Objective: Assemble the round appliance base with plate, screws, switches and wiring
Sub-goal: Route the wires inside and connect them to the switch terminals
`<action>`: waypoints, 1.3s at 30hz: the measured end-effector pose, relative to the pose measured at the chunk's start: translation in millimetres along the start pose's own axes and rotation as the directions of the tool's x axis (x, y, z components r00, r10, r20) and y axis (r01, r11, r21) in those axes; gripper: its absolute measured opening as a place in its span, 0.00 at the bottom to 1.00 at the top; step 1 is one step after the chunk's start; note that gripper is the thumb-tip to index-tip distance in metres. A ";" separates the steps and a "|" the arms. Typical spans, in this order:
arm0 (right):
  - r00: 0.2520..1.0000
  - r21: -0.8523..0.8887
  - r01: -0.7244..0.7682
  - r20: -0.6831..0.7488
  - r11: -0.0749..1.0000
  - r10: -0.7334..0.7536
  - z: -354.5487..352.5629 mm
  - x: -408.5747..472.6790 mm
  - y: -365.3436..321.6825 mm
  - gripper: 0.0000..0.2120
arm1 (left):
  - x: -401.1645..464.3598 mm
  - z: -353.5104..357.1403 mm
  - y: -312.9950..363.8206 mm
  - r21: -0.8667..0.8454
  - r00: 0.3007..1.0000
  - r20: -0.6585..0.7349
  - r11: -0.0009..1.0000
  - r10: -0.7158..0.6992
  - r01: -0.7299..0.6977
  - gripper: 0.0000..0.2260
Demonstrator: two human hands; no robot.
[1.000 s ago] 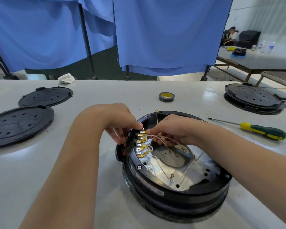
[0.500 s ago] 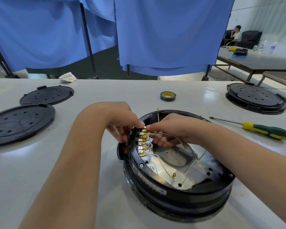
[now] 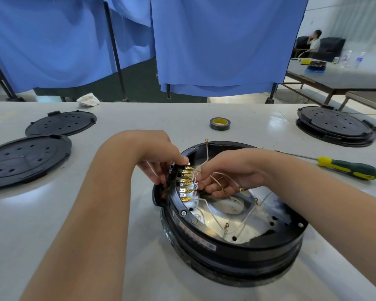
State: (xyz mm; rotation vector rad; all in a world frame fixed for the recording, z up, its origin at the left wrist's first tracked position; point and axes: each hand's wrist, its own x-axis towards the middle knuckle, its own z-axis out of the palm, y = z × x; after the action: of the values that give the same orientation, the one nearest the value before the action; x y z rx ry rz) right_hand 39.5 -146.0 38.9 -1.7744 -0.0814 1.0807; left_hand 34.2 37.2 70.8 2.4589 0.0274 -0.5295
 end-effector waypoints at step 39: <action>0.948 -0.039 0.103 -0.298 0.994 -0.110 19.9 5.7 7.4 0.05 | -4.8 1.4 6.4 0.185 0.996 -0.027 0.979 -0.082 0.085 0.22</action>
State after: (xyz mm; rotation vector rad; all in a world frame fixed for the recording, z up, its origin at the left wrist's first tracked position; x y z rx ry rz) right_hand 26.1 -132.5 27.9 -1.9125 -0.0031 0.7268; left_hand 30.2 31.6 75.2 2.6543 0.0934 -0.5678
